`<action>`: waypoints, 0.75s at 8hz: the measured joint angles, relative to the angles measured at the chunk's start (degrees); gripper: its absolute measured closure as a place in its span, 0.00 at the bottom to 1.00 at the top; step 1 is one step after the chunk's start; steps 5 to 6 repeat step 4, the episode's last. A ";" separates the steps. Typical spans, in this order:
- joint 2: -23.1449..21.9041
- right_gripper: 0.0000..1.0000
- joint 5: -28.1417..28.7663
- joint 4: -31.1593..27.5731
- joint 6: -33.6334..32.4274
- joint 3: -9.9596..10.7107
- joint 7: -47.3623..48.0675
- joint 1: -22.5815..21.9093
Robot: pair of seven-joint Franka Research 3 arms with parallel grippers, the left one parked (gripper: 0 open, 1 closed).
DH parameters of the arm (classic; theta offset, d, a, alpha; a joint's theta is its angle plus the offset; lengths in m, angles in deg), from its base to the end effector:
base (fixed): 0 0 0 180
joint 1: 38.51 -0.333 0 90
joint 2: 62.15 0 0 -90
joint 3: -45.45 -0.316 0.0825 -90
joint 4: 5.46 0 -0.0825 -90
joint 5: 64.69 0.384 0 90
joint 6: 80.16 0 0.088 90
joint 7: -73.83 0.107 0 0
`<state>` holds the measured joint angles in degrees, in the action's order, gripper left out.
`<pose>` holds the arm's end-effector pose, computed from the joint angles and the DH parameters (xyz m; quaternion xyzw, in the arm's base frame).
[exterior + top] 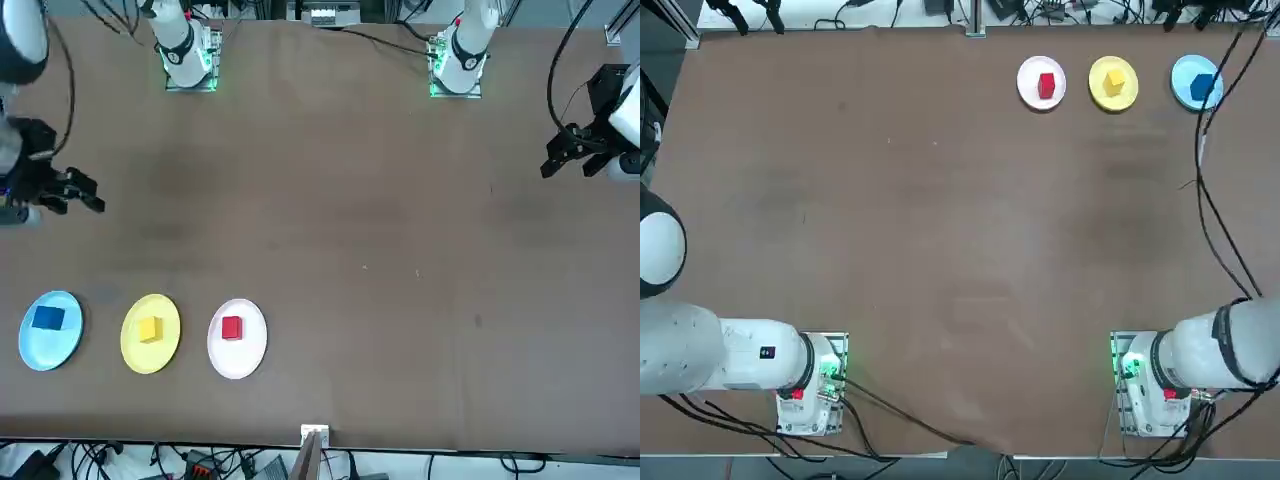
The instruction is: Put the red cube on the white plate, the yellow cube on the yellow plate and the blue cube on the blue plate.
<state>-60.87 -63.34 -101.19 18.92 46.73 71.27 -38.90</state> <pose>0.5725 -0.0066 0.5784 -0.9997 -0.0129 -0.0184 0.0109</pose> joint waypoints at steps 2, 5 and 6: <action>-4.91 0.00 -0.93 -3.27 -1.77 0.08 -0.77 1.25; -5.28 0.00 -2.33 -3.80 -3.64 -0.09 -1.92 1.10; -5.28 0.00 -2.33 -3.80 -3.64 -0.09 -1.92 1.10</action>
